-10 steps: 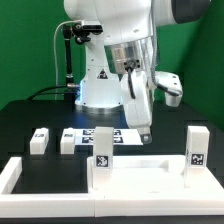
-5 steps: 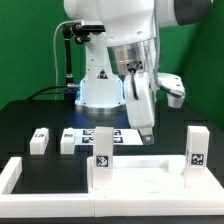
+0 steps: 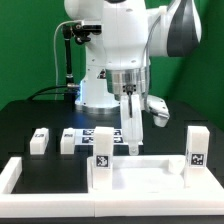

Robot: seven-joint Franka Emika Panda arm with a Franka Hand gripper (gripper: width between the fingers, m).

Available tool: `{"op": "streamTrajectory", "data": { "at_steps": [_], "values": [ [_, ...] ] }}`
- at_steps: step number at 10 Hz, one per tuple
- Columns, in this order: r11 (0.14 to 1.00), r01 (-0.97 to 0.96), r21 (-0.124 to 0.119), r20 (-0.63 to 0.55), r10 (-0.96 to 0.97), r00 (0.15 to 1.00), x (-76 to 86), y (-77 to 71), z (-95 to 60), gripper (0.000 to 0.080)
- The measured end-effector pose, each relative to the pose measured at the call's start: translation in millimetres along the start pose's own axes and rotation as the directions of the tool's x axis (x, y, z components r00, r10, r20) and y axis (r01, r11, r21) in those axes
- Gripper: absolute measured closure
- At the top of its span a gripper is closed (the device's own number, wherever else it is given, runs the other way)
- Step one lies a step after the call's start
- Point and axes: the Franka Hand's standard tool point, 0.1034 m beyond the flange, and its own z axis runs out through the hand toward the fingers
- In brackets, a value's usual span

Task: Assemble desk

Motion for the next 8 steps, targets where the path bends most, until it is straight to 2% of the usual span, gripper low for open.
{"op": "streamTrajectory", "data": {
  "at_steps": [2, 3, 4, 6, 8],
  "values": [
    [1.0, 0.008, -0.007, -0.009, -0.008, 1.0, -3.5, -3.2, 9.3, 0.015],
    [1.0, 0.017, 0.002, -0.019, -0.017, 1.0, -5.1, -5.9, 14.5, 0.015],
    [0.999, 0.028, 0.024, -0.039, -0.027, 0.999, -3.7, -8.6, 21.2, 0.015],
    [0.999, 0.035, 0.019, -0.055, -0.034, 0.998, -0.5, -8.8, 32.5, 0.015],
    [0.999, 0.037, 0.019, -0.057, -0.036, 0.998, -0.1, -9.6, 33.5, 0.0177]
  ]
}}
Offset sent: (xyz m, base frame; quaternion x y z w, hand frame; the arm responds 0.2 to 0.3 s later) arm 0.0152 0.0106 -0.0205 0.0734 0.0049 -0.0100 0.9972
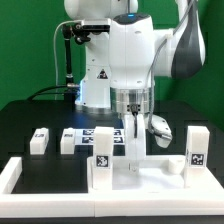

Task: Assemble desk

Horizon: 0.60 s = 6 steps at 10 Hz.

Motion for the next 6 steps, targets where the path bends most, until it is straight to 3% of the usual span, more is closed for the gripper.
{"op": "streamTrajectory", "data": {
  "at_steps": [1, 2, 3, 4, 5, 6],
  "values": [
    [1.0, 0.0, 0.0, 0.0, 0.0, 1.0, 0.1, 0.1, 0.2, 0.0177],
    [1.0, 0.0, -0.001, 0.0, 0.0, 1.0, 0.2, 0.2, 0.3, 0.0384],
    [1.0, 0.0, -0.001, 0.0, 0.0, 1.0, 0.2, 0.2, 0.3, 0.0384],
    [1.0, 0.0, -0.001, 0.0, 0.0, 1.0, 0.2, 0.2, 0.4, 0.0578],
    [1.0, 0.0, -0.001, 0.0, 0.0, 1.0, 0.2, 0.6, 0.6, 0.0578],
    [1.0, 0.01, -0.002, -0.001, -0.01, 1.0, 0.0, 1.1, 0.6, 0.0735]
  ]
}}
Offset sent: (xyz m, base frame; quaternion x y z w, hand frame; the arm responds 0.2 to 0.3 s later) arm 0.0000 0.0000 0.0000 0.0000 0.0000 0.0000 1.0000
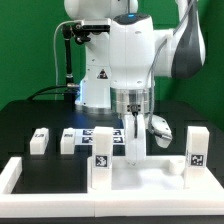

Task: Assemble desk

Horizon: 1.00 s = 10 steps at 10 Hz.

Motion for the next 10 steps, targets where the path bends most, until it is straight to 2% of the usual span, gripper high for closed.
{"op": "streamTrajectory", "data": {
  "at_steps": [9, 10],
  "values": [
    [1.0, 0.029, 0.001, -0.001, -0.029, 1.0, 0.0, 0.2, 0.0, 0.0739],
    [0.988, 0.152, 0.013, -0.011, -0.152, 0.988, 5.4, 3.4, -0.3, 0.0739]
  ]
}}
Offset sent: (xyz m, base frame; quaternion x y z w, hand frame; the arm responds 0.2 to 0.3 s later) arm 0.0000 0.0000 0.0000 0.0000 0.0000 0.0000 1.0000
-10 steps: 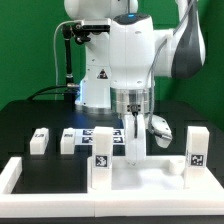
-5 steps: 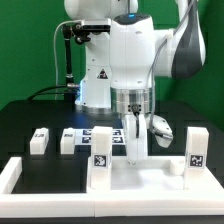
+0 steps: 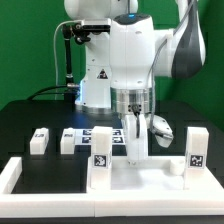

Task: Assemble desk

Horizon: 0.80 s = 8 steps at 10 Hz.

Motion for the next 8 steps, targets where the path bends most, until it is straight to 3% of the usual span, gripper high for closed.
{"op": "streamTrajectory", "data": {
  "at_steps": [1, 4, 8],
  "values": [
    [0.997, 0.078, 0.009, -0.008, -0.078, 0.997, 9.0, 6.7, -1.1, 0.0739],
    [0.921, 0.389, -0.001, -0.025, -0.389, 0.921, 39.8, 22.5, -1.5, 0.0739],
    [0.815, 0.579, -0.013, -0.03, -0.579, 0.815, 51.3, 23.9, -2.6, 0.0739]
  ]
}}
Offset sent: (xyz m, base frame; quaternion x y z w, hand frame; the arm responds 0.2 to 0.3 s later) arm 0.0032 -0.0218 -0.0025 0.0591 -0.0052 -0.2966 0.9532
